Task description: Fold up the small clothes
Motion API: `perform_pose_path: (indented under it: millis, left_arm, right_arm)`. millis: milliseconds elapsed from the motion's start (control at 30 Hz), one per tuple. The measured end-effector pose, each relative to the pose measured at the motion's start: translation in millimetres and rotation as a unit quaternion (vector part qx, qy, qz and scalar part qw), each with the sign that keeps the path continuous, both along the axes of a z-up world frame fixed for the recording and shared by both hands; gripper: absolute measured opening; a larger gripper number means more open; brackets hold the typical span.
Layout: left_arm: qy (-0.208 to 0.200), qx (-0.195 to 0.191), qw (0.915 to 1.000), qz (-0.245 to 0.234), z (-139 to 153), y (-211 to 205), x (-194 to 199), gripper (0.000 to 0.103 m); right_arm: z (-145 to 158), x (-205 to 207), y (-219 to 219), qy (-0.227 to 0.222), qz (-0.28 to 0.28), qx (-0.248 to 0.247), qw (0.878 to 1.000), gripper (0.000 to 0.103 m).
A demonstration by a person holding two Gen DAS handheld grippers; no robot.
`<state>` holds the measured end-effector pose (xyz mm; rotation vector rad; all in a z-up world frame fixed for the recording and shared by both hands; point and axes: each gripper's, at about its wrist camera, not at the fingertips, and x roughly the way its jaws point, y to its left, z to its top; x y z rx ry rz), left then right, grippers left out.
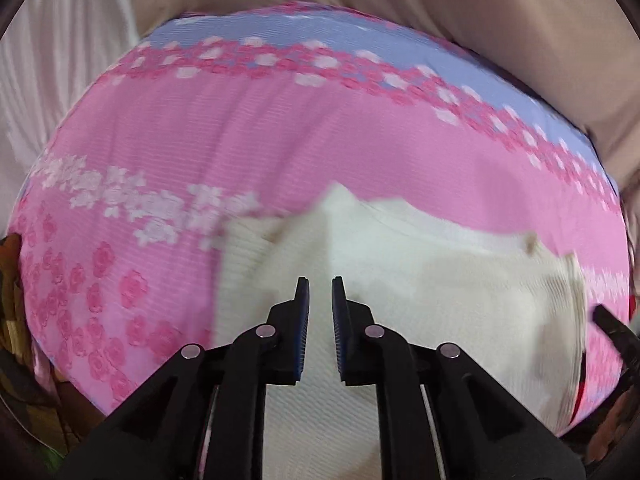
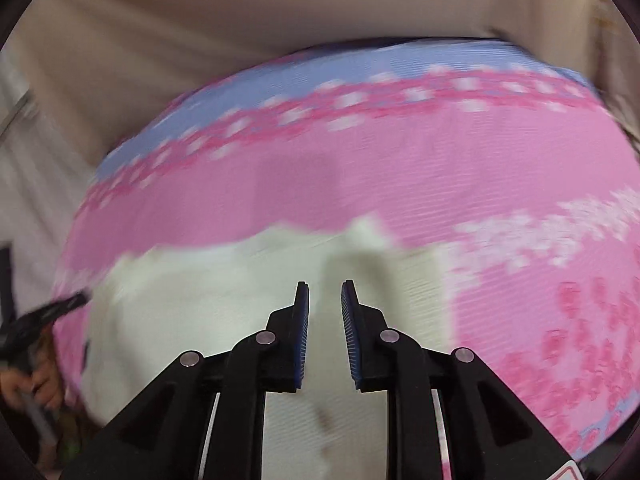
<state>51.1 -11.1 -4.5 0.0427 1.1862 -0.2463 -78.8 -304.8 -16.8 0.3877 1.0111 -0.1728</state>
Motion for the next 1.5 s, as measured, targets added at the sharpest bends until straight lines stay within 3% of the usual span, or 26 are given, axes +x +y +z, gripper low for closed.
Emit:
perform_pose_path:
  millis: [133, 200, 233, 300, 367, 400, 500, 567, 633, 700, 800, 833, 867, 900, 933, 967, 1000, 1133, 1200, 1267, 1367, 1433, 1500]
  left_arm:
    - [0.032, 0.02, 0.9971, -0.067, -22.9, -40.8, -26.5, 0.012]
    - [0.043, 0.05, 0.9946, -0.079, -39.8, -42.8, -31.2, 0.012]
    - [0.045, 0.056, 0.9947, -0.073, -44.1, -35.2, -30.8, 0.012]
    - [0.045, 0.048, 0.9967, -0.047, -44.3, -7.7, -28.2, 0.012]
    - [0.041, 0.064, 0.9969, -0.022, -43.8, 19.0, -26.4, 0.012]
    - [0.047, 0.054, 0.9974, -0.011, -46.6, 38.7, -24.9, 0.011]
    - [0.055, 0.024, 0.9982, -0.008, -49.4, 57.6, -23.2, 0.007]
    - [0.052, 0.039, 0.9978, -0.012, -45.2, 49.7, -24.0, 0.007]
    - [0.052, 0.004, 0.9986, -0.006, -30.3, 39.3, -21.2, 0.012]
    - [0.026, -0.002, 0.9996, -0.007, -14.6, 25.1, -14.7, 0.04]
    - [-0.015, 0.024, 0.9996, -0.005, -10.5, 6.8, 7.5, 0.049]
    - [-0.016, 0.032, 0.9994, 0.002, -15.4, 3.7, 18.3, 0.048]
    - [-0.012, 0.041, 0.999, 0.012, -23.6, 2.2, 27.8, 0.048]
    - [-0.002, 0.045, 0.9988, 0.02, -35.5, 4.9, 40.1, 0.038]
    - [0.007, 0.049, 0.9985, 0.023, -44.7, 8.4, 45.7, 0.028]
    - [0.017, 0.059, 0.9978, 0.024, -54.0, 10.9, 53.7, 0.013]
    - [0.022, 0.054, 0.998, 0.026, -57.8, 14.2, 57.2, 0.013]
    - [0.022, 0.043, 0.9981, 0.039, -63.7, 21.4, 52.8, 0.013]
    - [0.012, 0.056, 0.9977, 0.037, -64.5, 15.9, 53.5, 0.014]
    - [0.013, 0.061, 0.9974, 0.035, -58.8, 12.2, 51.4, 0.015]
    - [0.013, 0.019, 0.9986, 0.048, -42.8, 26.2, 43.2, 0.016]
    - [0.004, 0.011, 0.9985, 0.053, -28.5, 41.9, 27.7, 0.019]
    - [-0.003, 0.017, 0.9982, 0.058, -18.9, 60.7, 6.0, 0.038]
  right_arm:
    - [-34.9, 18.2, 108.1, 0.03, 0.157, 0.046, 0.986, 0.019]
    - [-53.7, 22.9, 142.9, 0.054, 0.223, 0.016, 0.973, 0.013]
    - [-59.4, 23.0, 146.4, 0.063, 0.231, -0.01, 0.971, 0.009]
    - [-67.7, 18.4, 125.1, 0.079, 0.202, -0.032, 0.976, 0.009]
    - [-68.5, -1.1, 67.5, 0.084, 0.12, -0.018, 0.989, 0.004]
    - [-67.2, -18.5, 30.2, 0.084, 0.067, -0.009, 0.994, 0.003]
    - [-68.6, -62.0, -43.3, 0.1, -0.043, -0.011, 0.994, 0.0]
    - [-71.4, -83.7, -76.0, 0.078, -0.072, 0.058, 0.993, 0.0]
    - [-59.1, -77.7, -74.4, 0.073, -0.076, 0.044, 0.993, 0.001]
    - [-43.7, -61.0, -63.9, 0.057, -0.062, 0.013, 0.996, 0.019]
    - [-26.0, -25.4, -53.5, 0.027, -0.049, -0.018, 0.998, 0.053]
    - [-27.9, -6.7, -52.4, 0.025, -0.049, -0.03, 0.998, 0.055]
    - [-30.7, 2.8, -53.4, 0.029, -0.049, -0.033, 0.998, 0.055]
    - [-38.8, 14.1, -58.4, 0.04, -0.053, -0.031, 0.997, 0.055]
    - [-50.4, 28.2, -63.4, 0.054, -0.052, -0.019, 0.997, 0.048]
    - [-58.6, 31.4, -64.2, 0.061, -0.047, -0.009, 0.997, 0.033]
    - [-62.8, 31.9, -64.5, 0.066, -0.04, -0.002, 0.997, 0.009]
    - [-37.9, 16.0, -73.8, 0.02, -0.075, -0.006, 0.997, 0.008]
    - [-61.2, 17.8, -88.6, 0.06, -0.087, -0.004, 0.994, 0.007]
    - [-66.2, 13.0, -90.7, 0.05, -0.085, 0.004, 0.995, 0.006]
    - [-49.7, 7.7, -86.6, 0.045, -0.099, 0.015, 0.994, 0.013]
    - [-31.1, -3.4, -74.5, 0.031, -0.101, -0.01, 0.994, 0.021]
    - [-17.5, -14.6, -57.7, 0.024, -0.084, -0.013, 0.996, 0.021]
